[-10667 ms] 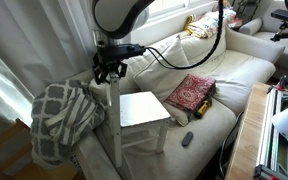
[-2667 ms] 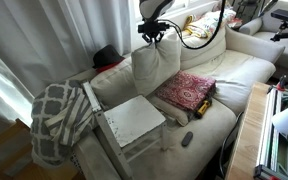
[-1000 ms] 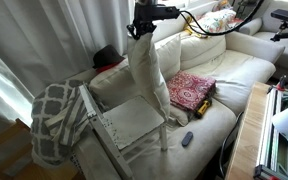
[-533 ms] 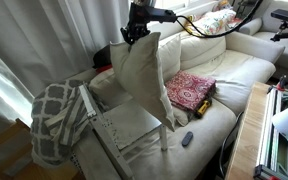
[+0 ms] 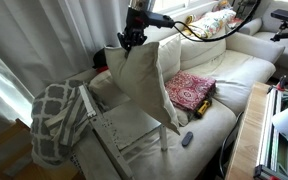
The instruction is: Twist the chair then put the pillow behind
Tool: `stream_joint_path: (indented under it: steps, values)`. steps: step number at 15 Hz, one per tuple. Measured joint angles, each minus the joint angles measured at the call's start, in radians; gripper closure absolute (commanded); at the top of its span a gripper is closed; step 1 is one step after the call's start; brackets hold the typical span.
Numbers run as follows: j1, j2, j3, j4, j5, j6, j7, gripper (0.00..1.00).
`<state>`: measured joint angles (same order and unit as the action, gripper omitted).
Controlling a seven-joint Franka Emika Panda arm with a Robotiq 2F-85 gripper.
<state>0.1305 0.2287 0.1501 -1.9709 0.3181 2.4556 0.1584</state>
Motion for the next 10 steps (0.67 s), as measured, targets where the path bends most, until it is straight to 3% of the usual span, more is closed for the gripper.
stream_joint_path:
  steps: [4,10]
  values:
    - [0.001,0.015,0.072,0.0,0.159,0.007,-0.145,0.96]
    - [0.002,0.059,0.132,-0.001,0.327,0.126,-0.268,0.96]
